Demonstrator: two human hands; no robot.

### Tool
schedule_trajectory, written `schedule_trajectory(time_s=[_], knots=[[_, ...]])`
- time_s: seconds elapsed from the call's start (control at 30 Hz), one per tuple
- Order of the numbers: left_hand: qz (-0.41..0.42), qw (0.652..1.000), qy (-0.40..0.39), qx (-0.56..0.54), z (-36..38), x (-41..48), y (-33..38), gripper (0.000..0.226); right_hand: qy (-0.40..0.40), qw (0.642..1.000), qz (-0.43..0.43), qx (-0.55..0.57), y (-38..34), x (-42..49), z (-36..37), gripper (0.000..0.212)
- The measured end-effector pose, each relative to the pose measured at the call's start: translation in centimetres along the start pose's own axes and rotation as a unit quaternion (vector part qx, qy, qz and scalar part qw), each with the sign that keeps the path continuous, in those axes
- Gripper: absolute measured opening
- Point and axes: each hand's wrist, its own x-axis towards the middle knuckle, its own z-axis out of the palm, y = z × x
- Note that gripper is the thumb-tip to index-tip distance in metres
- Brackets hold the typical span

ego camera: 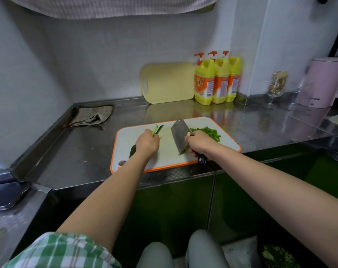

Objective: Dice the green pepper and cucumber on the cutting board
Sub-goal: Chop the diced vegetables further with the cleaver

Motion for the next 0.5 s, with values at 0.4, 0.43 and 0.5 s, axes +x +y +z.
schedule_trajectory(time_s=[0.4, 0.43, 0.5], knots=[[0.014, 1.0, -0.008, 0.015, 0.3, -0.6, -0.1, 0.029, -0.037, 0.999, -0.029, -0.02, 0.7, -0.5, -1.2, 0.017], [0.016, 1.0, -0.009, 0.014, 0.3, -0.7, -0.2, 0.029, -0.035, 0.999, -0.031, -0.014, 0.8, -0.6, -1.4, 0.017], [0.023, 1.0, -0.009, 0.015, 0.3, -0.8, -0.2, 0.028, -0.049, 0.998, -0.042, -0.005, 0.9, -0.8, -1.4, 0.017]])
